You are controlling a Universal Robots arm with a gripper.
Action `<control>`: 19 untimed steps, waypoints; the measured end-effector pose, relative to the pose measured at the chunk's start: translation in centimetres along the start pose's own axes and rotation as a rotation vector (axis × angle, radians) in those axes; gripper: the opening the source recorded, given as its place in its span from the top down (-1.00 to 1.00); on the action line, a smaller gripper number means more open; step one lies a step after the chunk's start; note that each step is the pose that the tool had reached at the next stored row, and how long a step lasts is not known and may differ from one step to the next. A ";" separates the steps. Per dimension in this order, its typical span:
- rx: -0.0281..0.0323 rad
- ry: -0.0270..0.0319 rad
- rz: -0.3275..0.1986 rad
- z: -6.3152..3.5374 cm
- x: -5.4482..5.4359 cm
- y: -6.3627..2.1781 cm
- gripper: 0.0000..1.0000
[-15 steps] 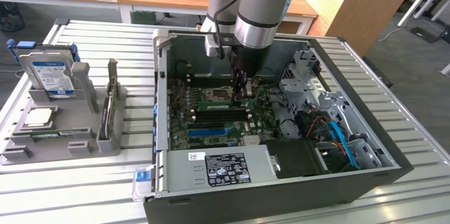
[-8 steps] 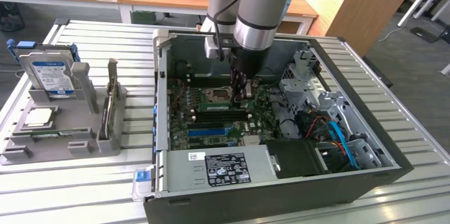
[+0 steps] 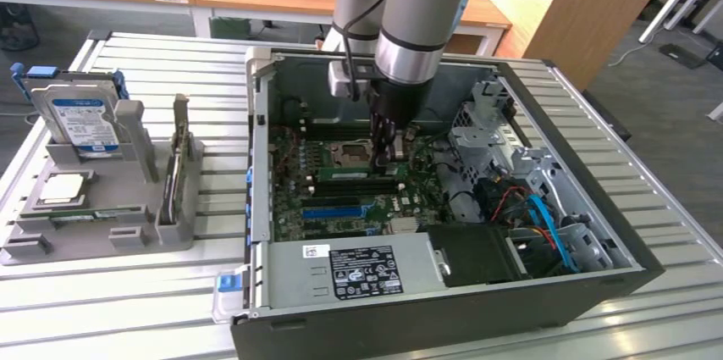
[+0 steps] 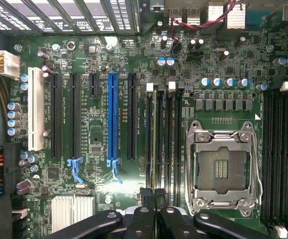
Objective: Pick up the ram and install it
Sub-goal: 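Insert the ram into the slot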
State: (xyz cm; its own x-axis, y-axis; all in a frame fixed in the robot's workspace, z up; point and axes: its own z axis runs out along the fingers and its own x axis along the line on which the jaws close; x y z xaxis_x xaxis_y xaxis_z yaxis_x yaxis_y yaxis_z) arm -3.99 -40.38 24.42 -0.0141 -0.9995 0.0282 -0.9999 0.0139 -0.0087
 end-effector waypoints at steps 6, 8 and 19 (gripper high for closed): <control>-0.0001 0.0002 0.000 0.10 0.0 0.00 0.76; 0.0000 0.0000 0.000 0.11 0.0 0.01 0.76; 0.0000 0.0000 0.000 0.39 0.0 0.18 0.76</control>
State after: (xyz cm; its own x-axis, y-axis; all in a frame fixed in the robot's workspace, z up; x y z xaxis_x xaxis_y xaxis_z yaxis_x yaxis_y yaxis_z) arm -4.16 -40.38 24.03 -0.0142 -0.9995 0.0281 -0.9999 0.0140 -0.0087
